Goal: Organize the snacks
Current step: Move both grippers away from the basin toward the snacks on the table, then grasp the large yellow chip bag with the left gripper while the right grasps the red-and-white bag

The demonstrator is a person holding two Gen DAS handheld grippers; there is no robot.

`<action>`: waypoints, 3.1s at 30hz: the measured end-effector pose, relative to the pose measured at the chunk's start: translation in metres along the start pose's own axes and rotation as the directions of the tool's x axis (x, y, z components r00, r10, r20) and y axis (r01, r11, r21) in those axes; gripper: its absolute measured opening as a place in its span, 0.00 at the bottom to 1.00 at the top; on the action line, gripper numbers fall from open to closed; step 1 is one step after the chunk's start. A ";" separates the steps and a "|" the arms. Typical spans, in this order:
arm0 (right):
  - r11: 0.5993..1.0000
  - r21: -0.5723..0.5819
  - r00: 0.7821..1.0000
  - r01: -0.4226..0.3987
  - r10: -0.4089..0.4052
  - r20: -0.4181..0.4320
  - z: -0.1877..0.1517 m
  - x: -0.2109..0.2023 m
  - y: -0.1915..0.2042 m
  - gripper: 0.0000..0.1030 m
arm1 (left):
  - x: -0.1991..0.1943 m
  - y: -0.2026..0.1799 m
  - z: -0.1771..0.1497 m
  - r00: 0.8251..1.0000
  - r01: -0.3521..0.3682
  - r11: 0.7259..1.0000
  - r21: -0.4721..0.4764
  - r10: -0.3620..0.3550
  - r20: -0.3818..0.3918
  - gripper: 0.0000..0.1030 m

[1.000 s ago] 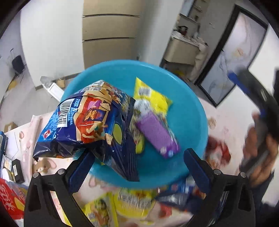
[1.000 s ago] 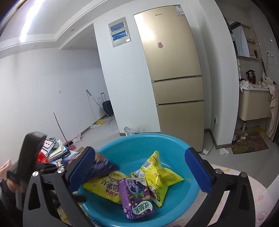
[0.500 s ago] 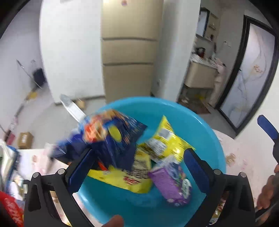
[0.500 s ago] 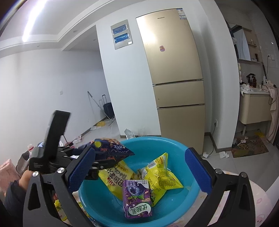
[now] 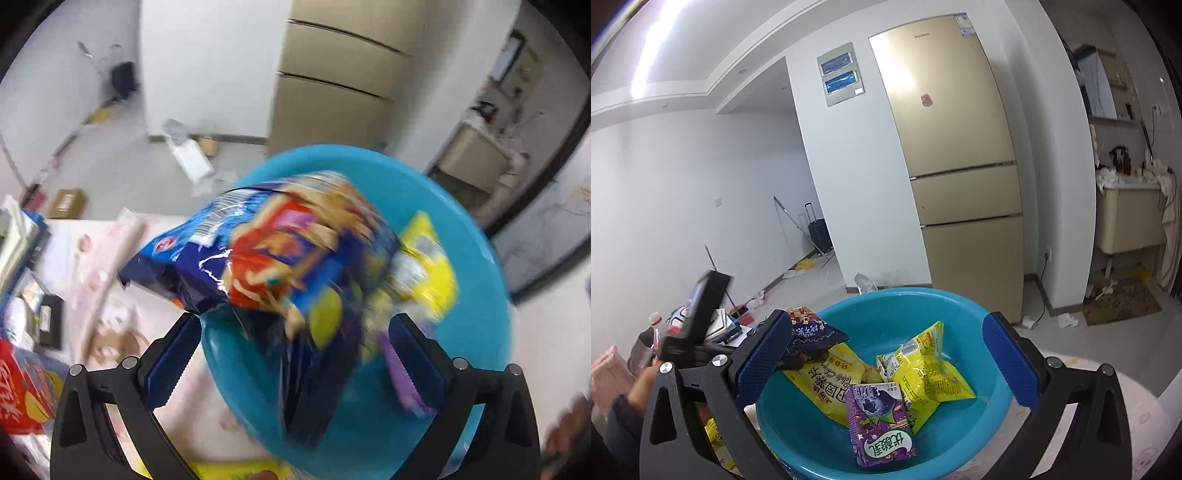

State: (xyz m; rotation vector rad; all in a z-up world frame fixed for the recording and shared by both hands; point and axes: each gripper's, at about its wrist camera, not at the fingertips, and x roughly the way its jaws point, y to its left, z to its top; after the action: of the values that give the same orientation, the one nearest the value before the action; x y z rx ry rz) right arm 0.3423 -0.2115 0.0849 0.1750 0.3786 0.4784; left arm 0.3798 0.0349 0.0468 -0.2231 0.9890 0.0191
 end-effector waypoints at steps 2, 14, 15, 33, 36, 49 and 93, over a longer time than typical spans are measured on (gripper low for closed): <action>1.000 -0.003 1.000 0.003 -0.003 -0.006 -0.002 0.002 0.001 1.00 | 0.008 -0.007 0.011 0.999 0.034 0.999 -0.010 -0.034 0.039 1.00; 0.999 0.004 0.999 0.034 -0.034 -0.006 -0.005 0.001 -0.005 1.00 | 0.026 -0.108 0.034 0.977 0.208 0.952 0.226 -0.212 -0.004 1.00; 0.999 0.004 0.999 0.036 -0.036 -0.007 -0.005 0.001 -0.005 1.00 | 0.021 -0.107 0.033 0.975 0.212 0.951 0.226 -0.222 0.019 1.00; 0.995 -0.092 0.995 0.037 -0.028 0.096 0.016 -0.040 0.022 1.00 | -0.179 -0.027 -0.048 0.837 0.082 0.951 0.299 -0.228 0.498 1.00; 0.989 -0.141 0.990 0.042 -0.021 0.143 0.021 -0.057 0.039 1.00 | -0.198 -0.019 -0.072 0.832 0.082 0.951 0.299 -0.230 0.505 1.00; 0.969 -0.244 0.991 0.030 0.003 0.131 -0.002 -0.097 0.087 1.00 | -0.179 0.038 -0.150 0.904 0.014 0.978 0.207 -0.101 0.415 1.00; 0.997 0.066 0.999 0.035 -0.036 0.022 -0.114 -0.093 -0.026 1.00 | -0.066 0.090 -0.195 0.969 0.055 0.996 0.066 -0.069 0.236 0.83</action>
State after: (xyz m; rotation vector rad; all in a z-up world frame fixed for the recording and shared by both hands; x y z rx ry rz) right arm 0.2318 -0.2700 0.0032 0.2370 0.3747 0.4288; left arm 0.1715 0.0901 -0.0172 -0.1925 0.7421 -0.0400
